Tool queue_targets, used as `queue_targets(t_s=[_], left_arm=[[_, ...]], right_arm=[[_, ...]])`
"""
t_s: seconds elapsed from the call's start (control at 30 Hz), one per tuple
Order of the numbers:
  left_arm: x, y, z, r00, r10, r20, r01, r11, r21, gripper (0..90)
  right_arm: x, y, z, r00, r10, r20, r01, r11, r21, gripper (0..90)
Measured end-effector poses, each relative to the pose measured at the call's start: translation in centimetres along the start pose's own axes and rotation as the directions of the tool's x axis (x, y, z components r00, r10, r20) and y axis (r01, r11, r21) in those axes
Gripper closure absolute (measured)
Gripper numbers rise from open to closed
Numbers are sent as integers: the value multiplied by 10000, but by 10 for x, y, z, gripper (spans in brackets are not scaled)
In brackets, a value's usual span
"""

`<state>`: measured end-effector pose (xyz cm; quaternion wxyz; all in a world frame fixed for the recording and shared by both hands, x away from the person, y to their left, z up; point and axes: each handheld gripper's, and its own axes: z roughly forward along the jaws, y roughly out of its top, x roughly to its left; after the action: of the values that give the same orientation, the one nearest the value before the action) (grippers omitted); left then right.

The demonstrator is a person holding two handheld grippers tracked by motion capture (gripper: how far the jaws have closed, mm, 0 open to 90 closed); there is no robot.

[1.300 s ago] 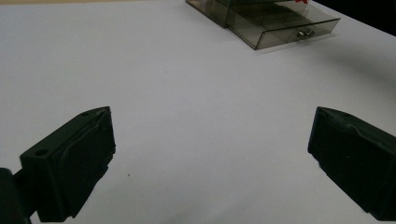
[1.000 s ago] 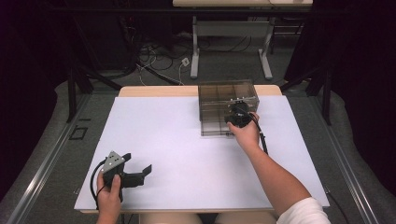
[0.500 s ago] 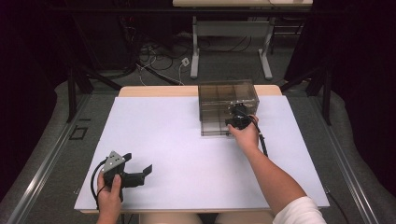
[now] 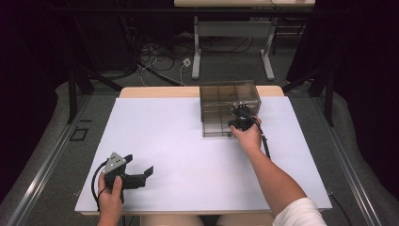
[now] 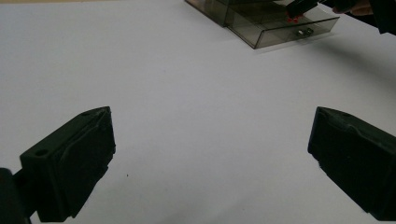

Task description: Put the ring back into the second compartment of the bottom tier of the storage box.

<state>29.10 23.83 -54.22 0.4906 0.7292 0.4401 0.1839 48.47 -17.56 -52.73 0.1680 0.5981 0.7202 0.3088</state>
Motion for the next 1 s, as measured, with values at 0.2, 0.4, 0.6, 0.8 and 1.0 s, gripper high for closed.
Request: queue_targets(t_s=[0.2, 0.4, 0.6, 0.8, 1.0], left_arm=[[0, 0, 0, 10000, 0, 9, 0, 10000, -1, 8], [0, 0, 0, 10000, 6, 21, -6, 10000, 3, 8], [0, 0, 0, 10000, 25, 29, -25, 10000, 12, 8], [1, 0, 0, 9999, 107, 23, -108, 9999, 55, 8], [1, 1, 0, 9999, 121, 29, -121, 9999, 62, 8]], right_arm=[[1, -1, 2, 10000, -69, 26, 69, 9999, 118, 729], [2, 0, 1, 10000, -74, -51, 75, 10000, 63, 686], [1, 0, -1, 9998, -65, -167, 64, 10000, -44, 626], [0, 1, -3, 9998, -100, -158, 98, 9999, -130, 567], [0, 2, -7, 9994, -11, -337, 4, 9998, -218, 518]])
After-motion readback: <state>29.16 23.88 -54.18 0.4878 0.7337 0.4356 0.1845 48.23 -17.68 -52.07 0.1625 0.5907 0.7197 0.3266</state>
